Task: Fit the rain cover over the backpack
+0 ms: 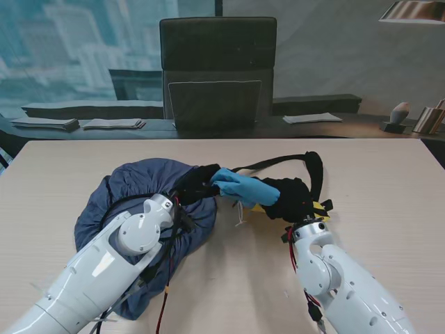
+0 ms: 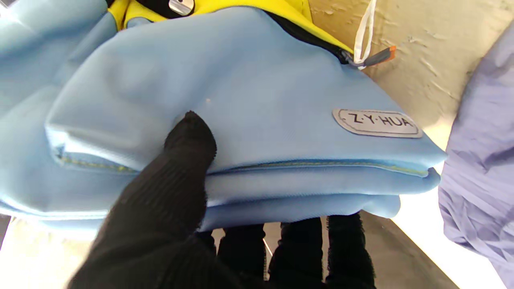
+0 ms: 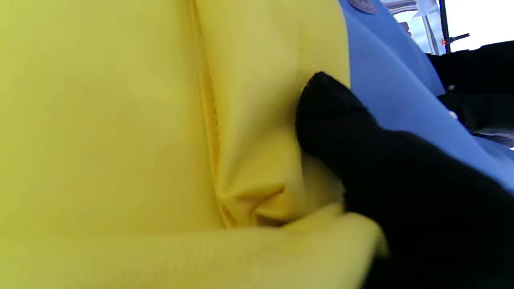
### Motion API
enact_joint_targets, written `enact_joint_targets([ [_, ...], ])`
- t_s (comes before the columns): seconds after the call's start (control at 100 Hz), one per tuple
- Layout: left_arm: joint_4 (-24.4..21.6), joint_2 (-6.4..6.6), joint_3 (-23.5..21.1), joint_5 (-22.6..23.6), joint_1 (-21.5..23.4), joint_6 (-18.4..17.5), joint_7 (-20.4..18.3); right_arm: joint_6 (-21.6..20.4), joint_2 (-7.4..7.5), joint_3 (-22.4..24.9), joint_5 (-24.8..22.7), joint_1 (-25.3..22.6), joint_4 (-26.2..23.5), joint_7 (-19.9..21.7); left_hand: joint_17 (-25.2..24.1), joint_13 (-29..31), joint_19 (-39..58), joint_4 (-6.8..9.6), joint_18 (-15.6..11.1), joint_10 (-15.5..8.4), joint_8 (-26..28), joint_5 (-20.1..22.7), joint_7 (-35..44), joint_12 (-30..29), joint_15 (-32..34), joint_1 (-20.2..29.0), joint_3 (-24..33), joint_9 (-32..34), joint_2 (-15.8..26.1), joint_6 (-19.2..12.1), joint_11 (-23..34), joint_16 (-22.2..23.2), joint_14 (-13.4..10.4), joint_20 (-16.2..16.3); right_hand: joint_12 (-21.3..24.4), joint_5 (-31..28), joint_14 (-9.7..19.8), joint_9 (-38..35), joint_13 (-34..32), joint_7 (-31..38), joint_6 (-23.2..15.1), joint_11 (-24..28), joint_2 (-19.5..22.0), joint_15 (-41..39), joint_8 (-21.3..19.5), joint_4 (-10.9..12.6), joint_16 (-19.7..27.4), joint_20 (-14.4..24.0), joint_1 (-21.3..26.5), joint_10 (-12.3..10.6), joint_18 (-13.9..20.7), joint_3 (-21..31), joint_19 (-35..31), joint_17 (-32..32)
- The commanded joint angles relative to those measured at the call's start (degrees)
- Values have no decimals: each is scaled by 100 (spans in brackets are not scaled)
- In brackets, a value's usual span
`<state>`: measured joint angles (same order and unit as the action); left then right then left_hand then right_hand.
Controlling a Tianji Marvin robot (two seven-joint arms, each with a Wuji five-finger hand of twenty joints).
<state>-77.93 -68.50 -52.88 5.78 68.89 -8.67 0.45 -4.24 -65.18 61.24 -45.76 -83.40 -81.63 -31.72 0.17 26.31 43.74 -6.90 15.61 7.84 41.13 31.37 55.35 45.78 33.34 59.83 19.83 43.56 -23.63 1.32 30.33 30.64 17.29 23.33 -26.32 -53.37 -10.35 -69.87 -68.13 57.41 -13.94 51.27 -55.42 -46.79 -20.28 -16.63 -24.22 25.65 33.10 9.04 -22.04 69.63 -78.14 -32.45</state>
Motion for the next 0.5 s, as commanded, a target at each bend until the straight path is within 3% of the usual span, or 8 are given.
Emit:
enact_joint_targets([
  [0.0, -245, -18, -62, 60, 118, -28, -44, 143, -128, 49, -175, -42, -154, 315, 398, 225, 640, 88, -493, -259, -125, 435, 330, -625, 225, -562, 349, -13, 162, -734, 268, -56, -252, 214, -467, -606, -65, -290, -633, 578, 31, 267, 229, -736, -439, -67, -368, 187, 545, 343, -40, 658, -385, -32],
  [0.04, -360, 46, -155, 121, 208, -3, -160, 180, -176, 80, -16, -42, -157, 263, 253, -56, 494, 120, -462, -176, -558, 34, -197, -1299, -1, -1019, 259, -516, -11, -621, 101, -155, -250, 148, -605, -672, -122, -348, -654, 573, 118, 309, 132, -972, -552, -91, -464, 238, 554, 446, -49, 814, -448, -43],
  [0.06, -425, 86, -208, 183, 255, 12, -238, 202, -204, 94, 62, -38, -150, 213, 152, -295, 386, 124, -460, -148, -715, -264, -761, -1547, -145, -1841, 1034, -937, -97, -340, -80, -202, -257, 88, -664, -702, -151, -379, -654, 572, 169, 322, 88, -1091, -593, -108, -509, 264, 558, 500, -59, 882, -474, -49],
  [0.09, -527, 163, -308, 348, 332, 13, -374, 241, -253, 122, 191, -33, -134, 110, 13, -658, 229, 184, -480, -101, -968, -776, -1334, -1736, -359, -2419, 1254, -1514, -232, -121, -334, -282, -286, 8, -743, -736, -192, -422, -654, 573, 250, 343, 29, -1265, -641, -126, -571, 306, 572, 573, -73, 969, -518, -54],
  [0.15, -721, 317, -545, 831, 491, -44, -588, 270, -356, 189, 437, -16, -79, -155, -273, -1384, -86, 181, -591, -75, -1687, -1697, -2101, -2030, -780, -2707, 673, -2485, -419, 128, -710, -475, -375, -160, -847, -812, -265, -536, -658, 582, 388, 364, -118, -1547, -694, -158, -665, 381, 605, 698, -141, 1113, -590, -111],
  [0.21, -955, 472, -846, 1391, 685, -97, -815, 243, -459, 273, 687, -4, -28, -417, -360, -1838, -358, 224, -663, -87, -2209, -2224, -2588, -2265, -1117, -2734, 91, -3098, -397, 293, -949, -650, -469, -319, -926, -878, -316, -621, -649, 593, 491, 360, -264, -1778, -706, -205, -739, 429, 628, 798, -175, 1246, -615, -144],
  [0.34, -1460, 716, -1513, 2051, 1177, 83, -1450, 95, -585, 478, 996, 21, 14, -745, -358, -2107, -848, 284, -618, -10, -2494, -2255, -2936, -2538, -1467, -2629, -407, -3266, -220, 392, -1403, -820, -530, -559, -992, -965, -426, -724, -643, 623, 669, 342, -417, -1972, -699, -237, -794, 491, 687, 940, -234, 1356, -660, -162],
  [0.49, -1687, 884, -1901, 2904, 1533, 438, -1971, -180, -614, 674, 974, 23, 41, -1022, -252, -1249, -441, 433, -326, 23, -2129, -1025, -2218, -2321, -1217, -2324, -351, -2150, 328, 197, -862, -681, -482, -346, -1014, -971, -419, -738, -639, 627, 650, 330, -417, -2001, -715, -249, -793, 505, 675, 941, -214, 1395, -659, -172],
])
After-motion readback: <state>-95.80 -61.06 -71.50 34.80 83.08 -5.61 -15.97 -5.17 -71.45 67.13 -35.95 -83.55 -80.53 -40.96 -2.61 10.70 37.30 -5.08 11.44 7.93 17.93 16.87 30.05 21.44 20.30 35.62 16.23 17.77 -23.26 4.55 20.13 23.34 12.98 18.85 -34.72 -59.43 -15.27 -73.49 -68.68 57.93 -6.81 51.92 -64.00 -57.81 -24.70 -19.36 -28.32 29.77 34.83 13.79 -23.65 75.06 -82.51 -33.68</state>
